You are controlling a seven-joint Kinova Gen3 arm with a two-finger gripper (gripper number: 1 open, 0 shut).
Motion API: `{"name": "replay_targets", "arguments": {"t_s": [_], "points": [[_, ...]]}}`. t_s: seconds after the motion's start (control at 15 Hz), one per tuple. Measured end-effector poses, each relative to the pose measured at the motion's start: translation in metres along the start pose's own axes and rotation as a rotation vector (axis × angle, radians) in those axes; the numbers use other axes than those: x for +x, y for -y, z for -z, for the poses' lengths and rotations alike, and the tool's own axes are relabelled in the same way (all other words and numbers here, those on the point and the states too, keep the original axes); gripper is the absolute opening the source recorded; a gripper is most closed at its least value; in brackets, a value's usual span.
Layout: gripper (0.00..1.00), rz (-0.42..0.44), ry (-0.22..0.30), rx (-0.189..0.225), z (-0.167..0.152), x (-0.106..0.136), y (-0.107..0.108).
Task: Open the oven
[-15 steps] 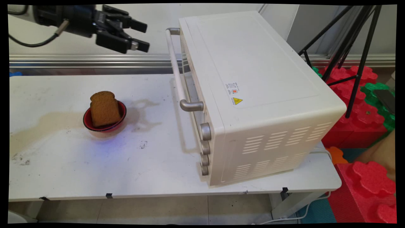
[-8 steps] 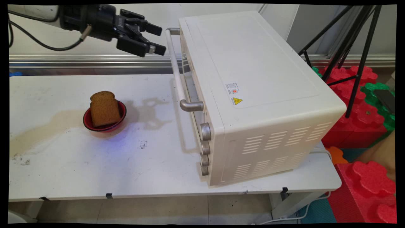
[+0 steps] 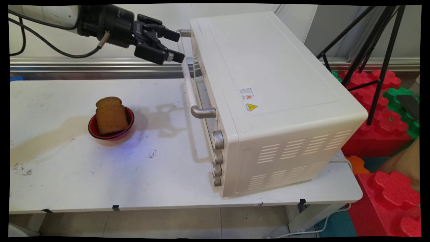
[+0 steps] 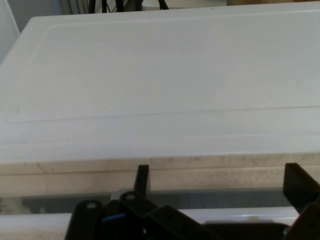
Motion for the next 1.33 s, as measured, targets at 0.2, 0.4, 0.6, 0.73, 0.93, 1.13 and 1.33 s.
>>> {"name": "replay_targets", "arguments": {"t_s": [0.2, 0.4, 0.6, 0.73, 0.93, 1.13, 1.33], "points": [[1.00, -0.005, 0.002, -0.002, -0.005, 0.000, 0.000], [0.00, -0.009, 0.004, -0.004, -0.010, -0.001, 0.000], [0.00, -0.012, 0.009, -0.005, -0.015, -0.003, 0.000], [0.00, -0.012, 0.014, -0.006, -0.017, -0.005, 0.000], [0.00, -0.012, 0.020, -0.009, -0.022, -0.008, -0.001], [0.00, -0.008, 0.024, -0.012, -0.028, -0.011, -0.002], [0.00, -0.005, 0.029, -0.013, -0.032, -0.014, -0.003]]}}
